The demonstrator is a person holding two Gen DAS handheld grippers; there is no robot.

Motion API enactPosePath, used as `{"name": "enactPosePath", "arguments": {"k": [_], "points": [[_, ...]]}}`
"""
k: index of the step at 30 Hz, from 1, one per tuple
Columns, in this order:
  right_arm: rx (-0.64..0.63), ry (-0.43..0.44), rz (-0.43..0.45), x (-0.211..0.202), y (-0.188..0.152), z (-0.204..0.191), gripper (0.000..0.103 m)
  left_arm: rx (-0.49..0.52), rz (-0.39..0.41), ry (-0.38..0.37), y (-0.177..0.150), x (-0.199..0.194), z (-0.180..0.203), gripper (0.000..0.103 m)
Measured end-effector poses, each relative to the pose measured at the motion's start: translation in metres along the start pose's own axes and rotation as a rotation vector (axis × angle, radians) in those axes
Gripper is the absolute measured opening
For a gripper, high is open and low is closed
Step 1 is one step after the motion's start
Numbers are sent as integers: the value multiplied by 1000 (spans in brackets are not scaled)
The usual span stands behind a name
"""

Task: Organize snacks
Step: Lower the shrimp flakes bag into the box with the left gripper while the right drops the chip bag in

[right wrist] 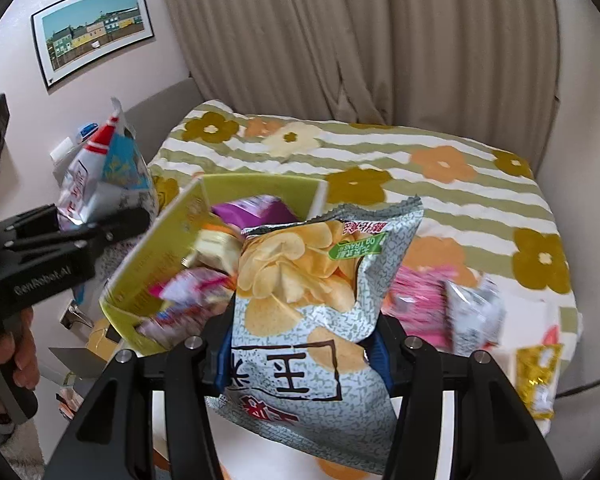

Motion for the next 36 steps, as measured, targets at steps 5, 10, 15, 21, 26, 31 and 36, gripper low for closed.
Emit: {"name": "enactPosePath", "arguments": {"k": [5, 10, 15, 21, 26, 31, 36], "points": [[11, 1, -12, 26, 16, -35, 49, -1, -91, 10, -11, 37, -45, 48], [25, -8, -53, 52, 15, -50, 49, -15, -180, 3, -26, 75, -71, 48], [30, -16, -87, 70, 14, -53, 49, 32, -219, 26, -30, 98, -75, 96], [36, -7, -125, 87, 9, -54, 49, 10, -192, -12, -35, 83, -80, 103], [9, 17, -150, 93, 6, -60, 50, -36, -182, 0, -42, 60, -87, 103], [-13, 36, -150, 97, 9, -65, 50, -80, -188, 15, -44, 61, -93, 102], [-75, 43, -149, 105, 13, -73, 57, -85, -188, 29, -44, 60, -95, 102]]}}
Point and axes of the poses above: each gripper's, at about its wrist camera, not at the fingertips, and x roughly the way its jaws point, z to its right, y to its top, the point moved 10 cm from there along x, roughly the way its jaws point, and after that the axes turned 1 degree about -y, right-handed, at the moved point
